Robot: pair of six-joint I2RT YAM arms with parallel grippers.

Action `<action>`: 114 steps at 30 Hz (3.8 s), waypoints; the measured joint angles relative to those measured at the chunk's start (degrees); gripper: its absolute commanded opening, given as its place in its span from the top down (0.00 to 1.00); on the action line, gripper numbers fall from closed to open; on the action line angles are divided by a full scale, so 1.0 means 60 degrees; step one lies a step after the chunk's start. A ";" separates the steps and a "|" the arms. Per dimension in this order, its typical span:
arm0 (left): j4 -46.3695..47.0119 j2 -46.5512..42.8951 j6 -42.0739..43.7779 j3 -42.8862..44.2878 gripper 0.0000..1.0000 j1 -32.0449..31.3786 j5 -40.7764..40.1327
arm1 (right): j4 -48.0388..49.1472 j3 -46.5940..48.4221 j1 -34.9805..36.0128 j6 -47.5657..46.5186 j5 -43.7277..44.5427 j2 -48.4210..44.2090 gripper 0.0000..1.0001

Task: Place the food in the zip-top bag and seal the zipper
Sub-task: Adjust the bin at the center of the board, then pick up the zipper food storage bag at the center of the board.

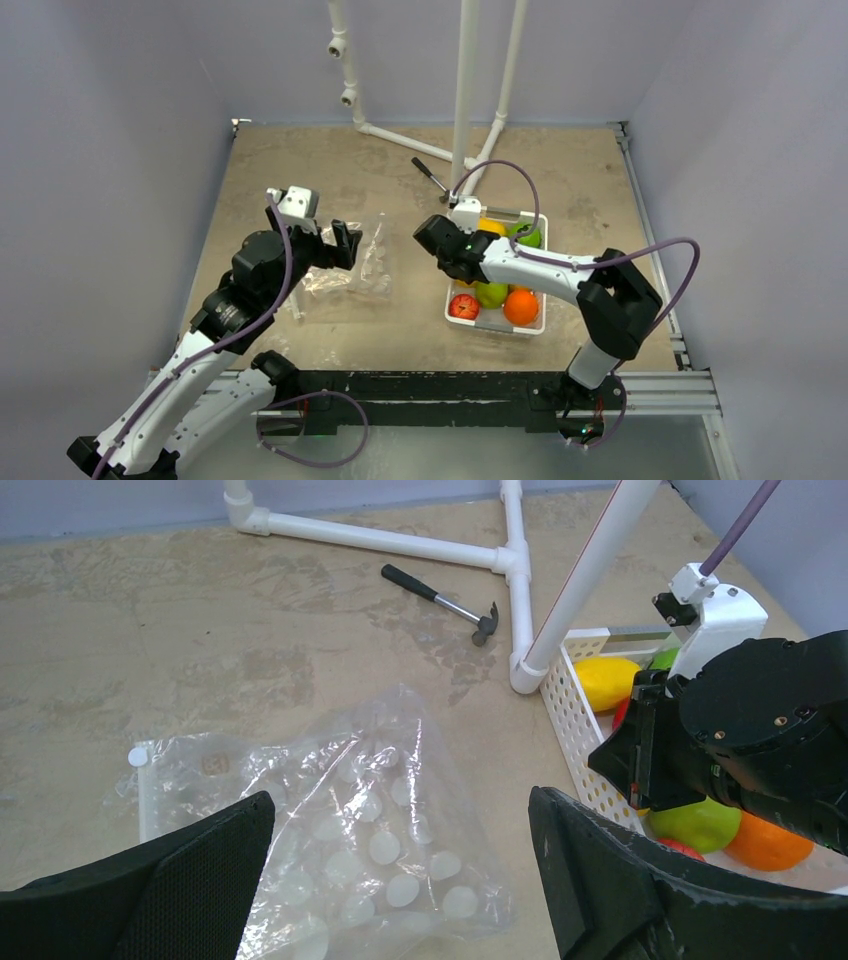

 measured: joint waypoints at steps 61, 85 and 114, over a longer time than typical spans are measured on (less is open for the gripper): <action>-0.0277 -0.0255 -0.0193 0.0000 0.04 0.0000 -0.2164 | 0.1096 0.1158 0.1067 -0.2320 -0.1373 -0.1923 0.21; -0.0481 -0.0889 -0.0404 0.0000 0.07 0.0000 -0.3464 | 0.1668 0.3763 0.1588 -0.2087 -0.1231 0.1457 0.01; -0.0481 -0.1104 -0.0404 0.0000 0.07 0.0000 -0.3523 | -0.0011 0.5271 0.1923 -0.1297 -0.0164 0.3563 1.00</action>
